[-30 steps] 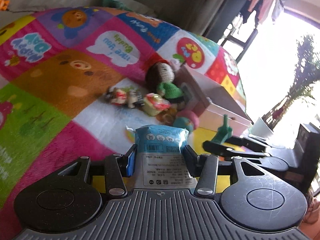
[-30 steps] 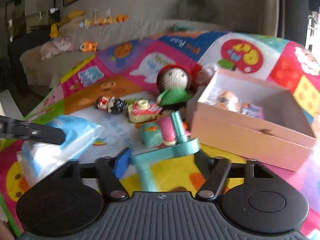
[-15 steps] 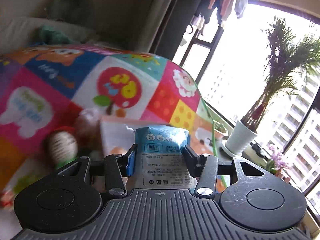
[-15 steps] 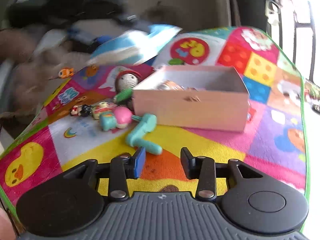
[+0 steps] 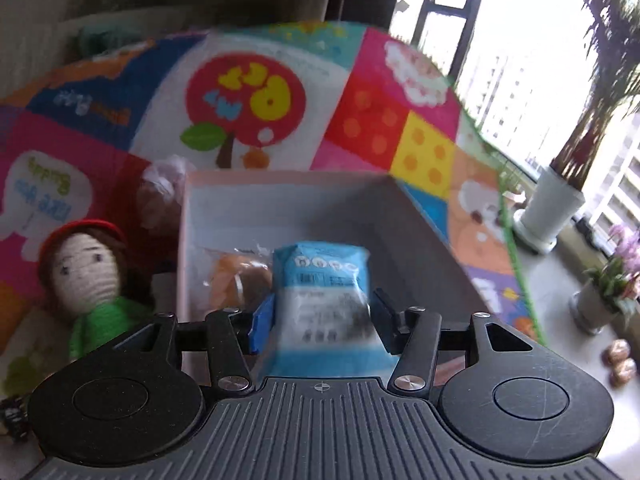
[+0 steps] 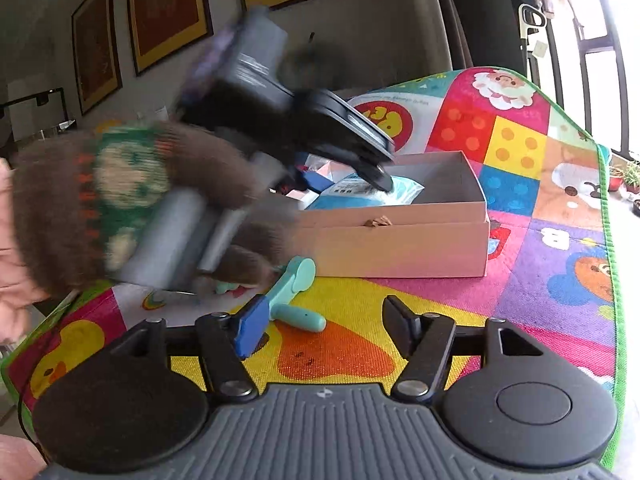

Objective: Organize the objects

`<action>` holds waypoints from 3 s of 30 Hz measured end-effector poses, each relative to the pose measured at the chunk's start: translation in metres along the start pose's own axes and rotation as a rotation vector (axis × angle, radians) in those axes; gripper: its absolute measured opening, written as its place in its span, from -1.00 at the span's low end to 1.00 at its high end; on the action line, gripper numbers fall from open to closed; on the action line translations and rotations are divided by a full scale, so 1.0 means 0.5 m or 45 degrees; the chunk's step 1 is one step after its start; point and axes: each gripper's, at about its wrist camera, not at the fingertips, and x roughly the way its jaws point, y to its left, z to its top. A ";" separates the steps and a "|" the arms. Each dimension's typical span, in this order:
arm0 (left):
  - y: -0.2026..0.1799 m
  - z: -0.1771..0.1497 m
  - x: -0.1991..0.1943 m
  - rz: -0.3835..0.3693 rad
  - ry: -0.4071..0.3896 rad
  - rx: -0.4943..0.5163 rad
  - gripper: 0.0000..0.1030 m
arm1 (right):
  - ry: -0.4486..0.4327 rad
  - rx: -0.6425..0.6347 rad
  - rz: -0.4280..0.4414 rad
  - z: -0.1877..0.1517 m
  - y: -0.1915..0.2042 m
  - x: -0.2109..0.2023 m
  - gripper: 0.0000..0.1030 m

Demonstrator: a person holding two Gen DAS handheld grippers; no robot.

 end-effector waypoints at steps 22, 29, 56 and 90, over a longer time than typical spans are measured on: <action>0.295 -0.252 -0.295 -0.085 -0.236 -0.336 0.04 | 0.358 -0.071 -0.083 0.088 0.075 0.249 -0.67; 0.268 -0.268 -0.278 -0.222 -0.246 -0.252 0.03 | 0.213 -0.139 -0.095 0.145 0.088 0.120 -0.77; 0.415 -0.250 -0.212 -0.226 -0.403 -0.537 0.03 | 0.404 -0.034 -0.197 0.440 0.070 0.555 0.21; 0.286 -0.004 -0.010 0.020 -0.010 -0.376 0.04 | 0.193 -0.012 -0.026 0.055 0.036 0.078 0.41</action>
